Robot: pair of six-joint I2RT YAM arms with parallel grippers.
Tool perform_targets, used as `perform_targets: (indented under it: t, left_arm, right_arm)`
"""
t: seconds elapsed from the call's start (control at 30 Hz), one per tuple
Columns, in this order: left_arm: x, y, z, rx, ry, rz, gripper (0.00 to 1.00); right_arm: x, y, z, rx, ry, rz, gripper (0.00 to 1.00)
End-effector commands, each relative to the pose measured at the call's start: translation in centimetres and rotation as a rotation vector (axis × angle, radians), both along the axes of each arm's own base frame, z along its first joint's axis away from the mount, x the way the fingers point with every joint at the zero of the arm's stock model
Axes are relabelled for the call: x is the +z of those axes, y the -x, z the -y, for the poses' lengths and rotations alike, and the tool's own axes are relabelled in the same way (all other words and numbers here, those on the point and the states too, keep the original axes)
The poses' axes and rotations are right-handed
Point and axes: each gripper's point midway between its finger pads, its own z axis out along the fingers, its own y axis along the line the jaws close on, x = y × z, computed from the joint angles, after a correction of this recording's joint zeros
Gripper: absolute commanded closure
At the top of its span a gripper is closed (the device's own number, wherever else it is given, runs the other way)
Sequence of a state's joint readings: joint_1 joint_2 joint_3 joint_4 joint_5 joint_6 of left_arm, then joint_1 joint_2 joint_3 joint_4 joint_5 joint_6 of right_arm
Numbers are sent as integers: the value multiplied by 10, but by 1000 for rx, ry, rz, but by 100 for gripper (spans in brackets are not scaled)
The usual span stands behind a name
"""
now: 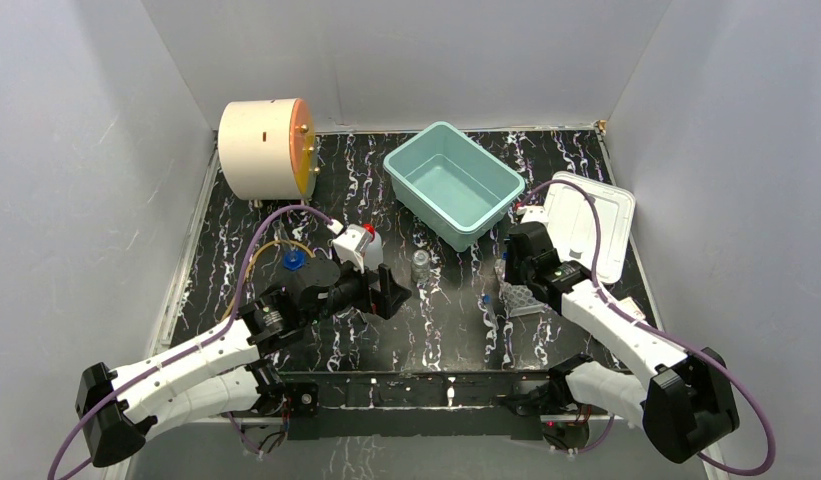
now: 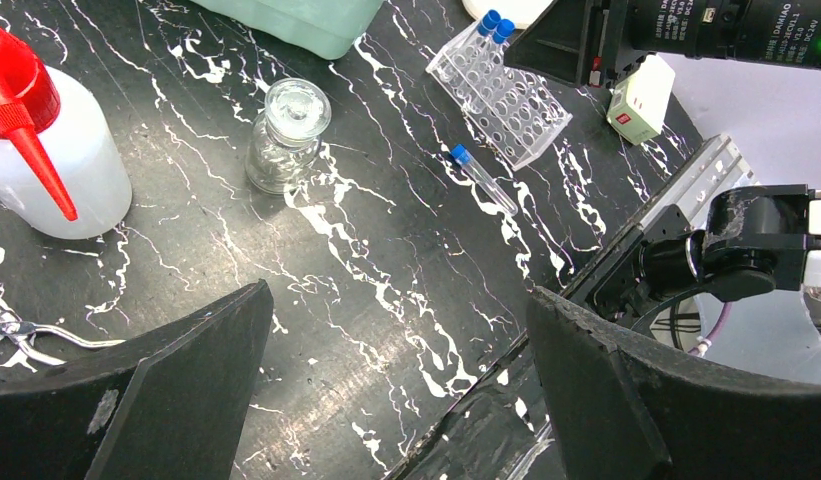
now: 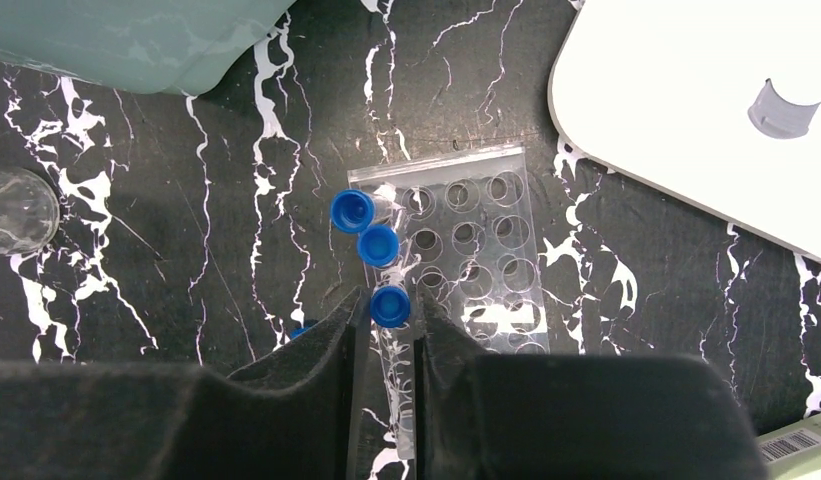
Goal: Organize the chemistry lab equipment
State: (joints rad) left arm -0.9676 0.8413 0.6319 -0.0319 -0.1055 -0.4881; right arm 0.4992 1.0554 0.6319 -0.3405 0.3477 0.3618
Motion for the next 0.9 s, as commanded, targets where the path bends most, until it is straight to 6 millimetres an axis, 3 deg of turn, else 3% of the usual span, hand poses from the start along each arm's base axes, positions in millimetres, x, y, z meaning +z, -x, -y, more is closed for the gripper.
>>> perform_targets:
  t: [0.0,0.07,0.33,0.87]
  left_arm:
    - [6,-3,-3,16,14,23,2]
    - [6,-4,-2,16,14,23,2]
    - [6,-4,-3,15,9,25,2]
    - [6,-5,-4,17,3,27,2]
  right_arm:
    - [20,-9,-2,-3,-18,58,75]
    - [20,-10,-3,-4,-21,63,80]
    - [19,-13,-6,8,-37,91,84]
    - [14,-10,-7,25,-50,108,82]
